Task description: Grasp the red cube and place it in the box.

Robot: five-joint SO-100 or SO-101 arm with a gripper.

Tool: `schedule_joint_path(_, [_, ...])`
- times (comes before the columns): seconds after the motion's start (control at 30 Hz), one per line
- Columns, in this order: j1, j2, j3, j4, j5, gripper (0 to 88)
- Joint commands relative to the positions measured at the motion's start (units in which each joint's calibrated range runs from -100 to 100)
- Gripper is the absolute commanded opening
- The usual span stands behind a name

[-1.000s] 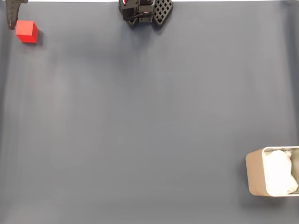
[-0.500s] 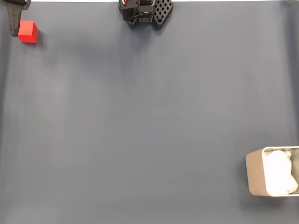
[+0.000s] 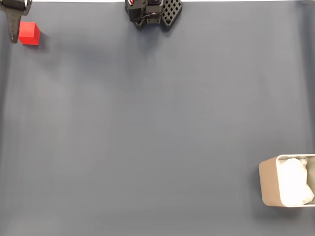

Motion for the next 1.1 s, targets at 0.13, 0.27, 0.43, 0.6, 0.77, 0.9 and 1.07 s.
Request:
schedule_joint_path(0.13, [0.38,1.37,-0.42,-3.03,-0.44,30.3])
schedule_joint_path(0.27, [0.45,1.97,0.04,-4.59,-0.63,30.4])
schedule_joint_path(0.43, [0.52,1.89,2.60,-7.70,-0.63,30.6])
schedule_joint_path(0.6, [0.66,1.80,4.69,-9.91,-0.83,30.6])
schedule_joint_path(0.77, [0.81,2.23,5.24,-10.90,-1.12,30.6])
schedule_joint_path(0.9, [0.88,2.49,5.51,-11.72,-1.27,30.6])
schedule_joint_path(1.07, [1.09,2.58,6.52,-12.70,-1.22,30.7])
